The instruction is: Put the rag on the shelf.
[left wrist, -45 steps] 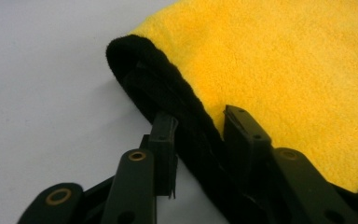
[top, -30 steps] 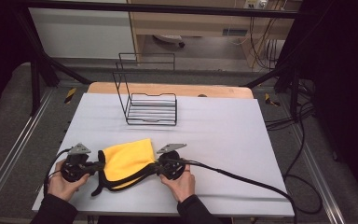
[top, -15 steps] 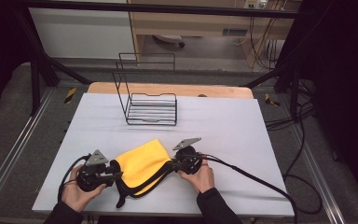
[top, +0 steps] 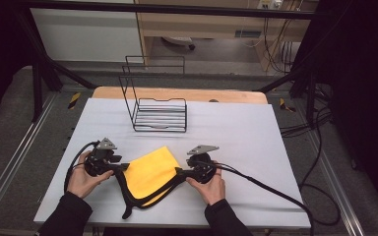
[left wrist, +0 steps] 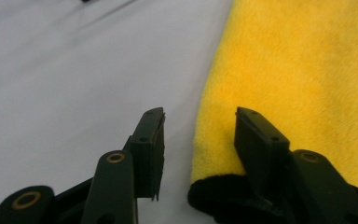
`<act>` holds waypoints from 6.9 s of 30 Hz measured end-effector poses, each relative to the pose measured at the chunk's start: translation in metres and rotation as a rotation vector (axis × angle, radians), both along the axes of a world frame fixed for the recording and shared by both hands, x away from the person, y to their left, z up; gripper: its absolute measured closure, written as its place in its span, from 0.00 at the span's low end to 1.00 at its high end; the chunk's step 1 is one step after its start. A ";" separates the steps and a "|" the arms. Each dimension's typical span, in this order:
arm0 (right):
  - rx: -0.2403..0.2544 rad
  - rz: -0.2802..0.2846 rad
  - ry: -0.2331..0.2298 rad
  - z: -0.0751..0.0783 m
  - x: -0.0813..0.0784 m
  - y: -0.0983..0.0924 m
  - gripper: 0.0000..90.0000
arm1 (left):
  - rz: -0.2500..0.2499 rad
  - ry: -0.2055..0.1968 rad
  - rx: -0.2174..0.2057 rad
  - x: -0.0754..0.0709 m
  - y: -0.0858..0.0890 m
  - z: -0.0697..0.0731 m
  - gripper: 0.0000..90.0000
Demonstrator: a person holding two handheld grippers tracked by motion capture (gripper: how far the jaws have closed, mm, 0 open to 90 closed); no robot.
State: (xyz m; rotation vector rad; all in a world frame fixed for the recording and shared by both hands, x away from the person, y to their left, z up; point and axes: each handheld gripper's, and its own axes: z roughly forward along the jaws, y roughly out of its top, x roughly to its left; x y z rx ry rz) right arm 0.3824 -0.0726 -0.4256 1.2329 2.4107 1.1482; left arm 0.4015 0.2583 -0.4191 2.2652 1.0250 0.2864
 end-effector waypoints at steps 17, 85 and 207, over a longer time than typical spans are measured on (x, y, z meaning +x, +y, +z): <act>0.066 -0.072 0.100 -0.024 -0.015 0.007 0.87 | -0.058 0.054 0.034 -0.010 0.000 -0.009 0.92; 0.125 -0.007 -0.045 0.006 0.015 -0.018 0.25 | 0.107 0.039 -0.087 0.060 -0.044 -0.020 0.78; 0.304 0.054 -0.530 0.130 0.008 0.003 0.87 | 0.119 -0.640 -0.436 -0.025 -0.028 0.120 0.93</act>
